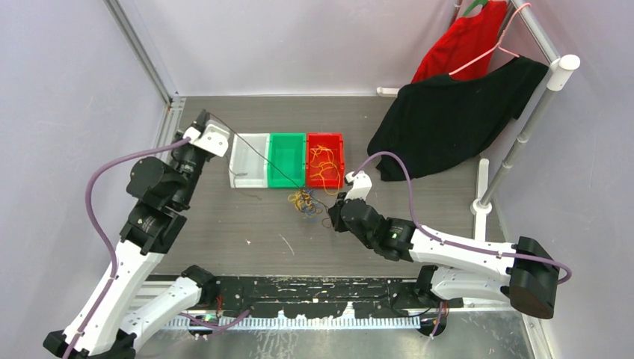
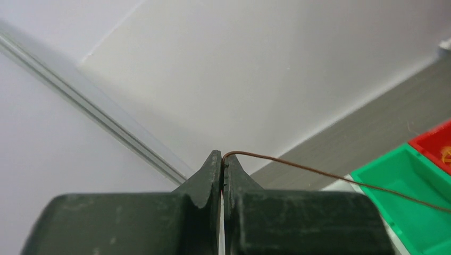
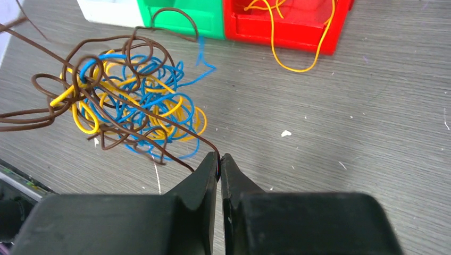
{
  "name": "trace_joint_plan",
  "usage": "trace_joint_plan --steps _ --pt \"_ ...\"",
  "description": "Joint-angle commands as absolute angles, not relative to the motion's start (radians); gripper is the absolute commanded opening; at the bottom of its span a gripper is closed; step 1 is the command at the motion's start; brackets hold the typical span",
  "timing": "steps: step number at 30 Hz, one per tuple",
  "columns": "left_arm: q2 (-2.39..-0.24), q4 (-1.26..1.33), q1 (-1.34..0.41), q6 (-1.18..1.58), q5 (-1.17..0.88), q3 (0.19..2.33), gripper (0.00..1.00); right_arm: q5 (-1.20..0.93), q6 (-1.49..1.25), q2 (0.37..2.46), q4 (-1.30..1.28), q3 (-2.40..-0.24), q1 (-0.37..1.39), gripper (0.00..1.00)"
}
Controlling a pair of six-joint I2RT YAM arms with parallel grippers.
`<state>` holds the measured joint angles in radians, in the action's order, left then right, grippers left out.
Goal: Untangle the cables
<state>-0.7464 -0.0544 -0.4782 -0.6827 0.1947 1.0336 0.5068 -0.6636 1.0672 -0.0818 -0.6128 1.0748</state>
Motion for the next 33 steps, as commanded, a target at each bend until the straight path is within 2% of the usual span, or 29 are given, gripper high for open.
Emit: trace_joint_plan --steps 1,13,19,33 --pt "-0.755 0.142 -0.472 -0.645 0.302 1.131 0.0 0.504 -0.643 1.067 -0.15 -0.637 1.069 0.12" --pt "-0.87 0.246 -0.472 -0.722 0.27 1.362 0.0 0.458 -0.634 1.081 -0.248 -0.666 1.07 0.19" --pt "-0.92 0.183 -0.472 -0.697 0.204 1.489 0.0 0.43 -0.621 1.103 -0.247 -0.684 1.069 0.21" --pt "-0.895 0.147 -0.472 -0.673 0.151 1.306 0.0 0.397 -0.587 1.135 -0.192 -0.731 1.068 0.25"
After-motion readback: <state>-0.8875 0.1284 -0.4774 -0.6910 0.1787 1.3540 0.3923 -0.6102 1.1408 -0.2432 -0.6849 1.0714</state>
